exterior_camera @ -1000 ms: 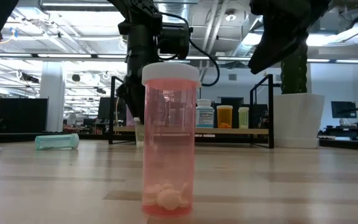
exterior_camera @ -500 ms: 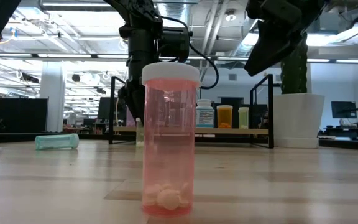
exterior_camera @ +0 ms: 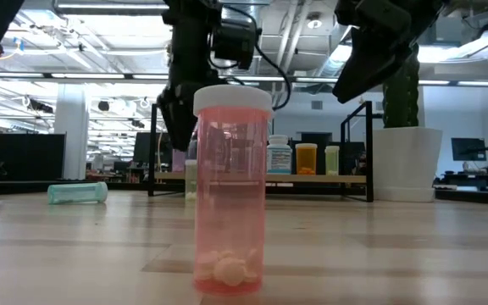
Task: Pick and place medicine bottles onto shelf by color
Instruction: Put the yellow pill bottle on the shelf
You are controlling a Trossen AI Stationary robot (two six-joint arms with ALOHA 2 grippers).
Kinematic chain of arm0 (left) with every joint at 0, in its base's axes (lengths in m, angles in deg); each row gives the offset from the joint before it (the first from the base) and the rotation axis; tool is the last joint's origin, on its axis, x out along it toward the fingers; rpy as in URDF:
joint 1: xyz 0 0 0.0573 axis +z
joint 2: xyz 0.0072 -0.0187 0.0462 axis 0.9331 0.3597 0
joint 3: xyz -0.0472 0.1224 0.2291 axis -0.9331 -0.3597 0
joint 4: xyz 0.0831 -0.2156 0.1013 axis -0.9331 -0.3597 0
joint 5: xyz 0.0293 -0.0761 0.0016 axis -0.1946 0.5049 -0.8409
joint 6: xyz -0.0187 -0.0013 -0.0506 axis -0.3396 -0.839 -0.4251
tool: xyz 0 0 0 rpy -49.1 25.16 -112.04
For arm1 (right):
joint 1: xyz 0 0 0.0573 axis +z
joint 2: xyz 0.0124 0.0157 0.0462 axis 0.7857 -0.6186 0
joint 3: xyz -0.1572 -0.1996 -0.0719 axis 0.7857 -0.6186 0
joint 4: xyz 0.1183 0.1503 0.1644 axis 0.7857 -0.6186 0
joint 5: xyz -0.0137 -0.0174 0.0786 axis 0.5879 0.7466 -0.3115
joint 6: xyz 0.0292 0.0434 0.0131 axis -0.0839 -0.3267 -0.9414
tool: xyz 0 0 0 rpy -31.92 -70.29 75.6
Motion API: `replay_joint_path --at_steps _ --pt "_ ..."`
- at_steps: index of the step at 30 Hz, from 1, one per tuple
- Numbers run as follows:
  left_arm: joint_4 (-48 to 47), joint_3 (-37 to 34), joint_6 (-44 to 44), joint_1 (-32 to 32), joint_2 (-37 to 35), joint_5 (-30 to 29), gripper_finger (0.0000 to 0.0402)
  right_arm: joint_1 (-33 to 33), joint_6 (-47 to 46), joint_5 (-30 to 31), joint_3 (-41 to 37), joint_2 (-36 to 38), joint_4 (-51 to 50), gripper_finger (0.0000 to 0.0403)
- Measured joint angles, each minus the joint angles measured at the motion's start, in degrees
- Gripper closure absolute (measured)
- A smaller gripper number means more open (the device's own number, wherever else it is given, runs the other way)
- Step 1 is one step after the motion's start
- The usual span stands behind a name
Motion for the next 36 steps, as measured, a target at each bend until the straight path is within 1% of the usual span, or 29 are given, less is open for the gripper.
replay_joint_path --at_steps 4,7,9,12,16,18,20,23,25,29,31,32,36 --pt "-8.09 1.57 0.17 -2.36 -0.93 -0.77 0.0187 -0.41 0.02 -0.03 0.0 0.0 0.72 0.0143" --pt "-13.65 1.41 -2.11 -4.79 -3.35 -1.04 0.0187 -1.87 0.1 -0.15 0.0 0.0 3.62 0.0143" --pt "-15.47 0.47 -4.46 -6.59 -5.79 -1.38 0.0187 -3.53 0.91 -1.02 0.0 -0.33 6.51 0.0143" --pt "-15.49 -2.02 -9.47 -9.25 -11.04 -0.94 0.0187 -6.83 5.27 -6.62 0.01 -1.74 11.92 0.0143" --pt "-15.07 -5.66 -20.03 -12.91 -18.04 -1.21 0.0187 -11.26 11.76 -14.99 0.05 -6.34 22.25 0.0143" --pt "-14.38 -7.61 -25.7 -14.94 -21.66 -2.13 0.0187 -13.04 16.67 -18.51 0.51 -9.17 27.66 0.0143" --pt "-13.74 -9.26 -31.56 -17.2 -24.54 -4.09 0.0187 -14.23 22.76 -20.4 0.86 -11.97 31.87 0.0143" --pt "-13.79 -11.32 -40.47 -20.56 -28.41 -6.55 0.0187 -15.26 29.16 -20.74 1.65 -16.41 38.37 0.0143" --pt "-13.75 -12.44 -45.87 -22.99 -30.31 -8.55 0.0187 -15.94 30.0 -20.83 2.93 -19.19 41.24 0.0143" --pt "-13.84 -14.7 -55.11 -28.43 -32.87 -12.55 0.0187 -17.39 30.01 -20.91 5.82 -24.09 43.14 0.0143" --pt "-13.71 -15.45 -58.61 -30.65 -33.29 -14.66 0.0187 -17.81 30.03 -20.98 7.97 -27.37 44.86 0.0143" --pt "-13.85 -15.66 -60.11 -31.79 -33.31 -15.54 0.0187 -17.9 30.01 -21.0 8.74 -28.59 43.72 0.0143" --pt "-13.37 -16.25 -64.4 -34.96 -33.22 -19.53 0.0187 -18.07 29.99 -21.13 13.59 -34.15 44.31 0.0143"
